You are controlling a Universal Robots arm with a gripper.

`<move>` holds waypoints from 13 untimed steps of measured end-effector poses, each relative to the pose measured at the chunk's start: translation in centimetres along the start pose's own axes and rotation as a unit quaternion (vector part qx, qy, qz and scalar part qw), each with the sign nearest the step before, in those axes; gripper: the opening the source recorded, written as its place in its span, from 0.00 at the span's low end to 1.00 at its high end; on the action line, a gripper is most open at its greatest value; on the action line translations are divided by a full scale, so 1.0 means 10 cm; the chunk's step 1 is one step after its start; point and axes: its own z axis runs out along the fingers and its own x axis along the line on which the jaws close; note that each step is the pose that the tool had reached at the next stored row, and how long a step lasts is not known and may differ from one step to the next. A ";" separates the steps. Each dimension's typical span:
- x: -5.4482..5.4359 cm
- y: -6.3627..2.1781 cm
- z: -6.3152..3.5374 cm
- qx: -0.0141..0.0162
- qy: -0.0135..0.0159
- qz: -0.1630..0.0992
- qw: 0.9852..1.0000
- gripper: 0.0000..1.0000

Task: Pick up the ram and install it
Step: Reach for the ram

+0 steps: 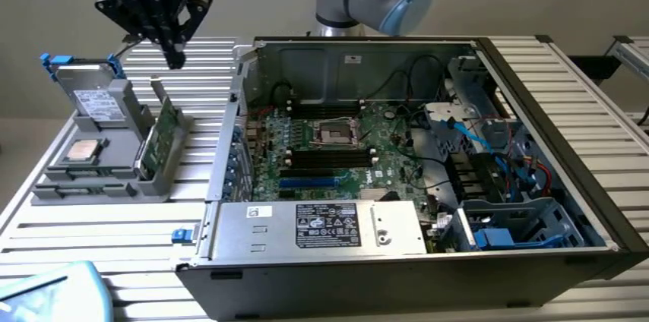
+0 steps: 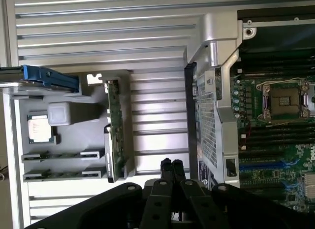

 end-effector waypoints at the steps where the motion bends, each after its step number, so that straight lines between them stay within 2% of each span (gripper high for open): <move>1: 0.05 -0.004 0.001 0.000 0.000 0.000 1.000 0.11; 13: 0.59 -0.046 0.017 -0.003 0.002 0.000 1.000 0.11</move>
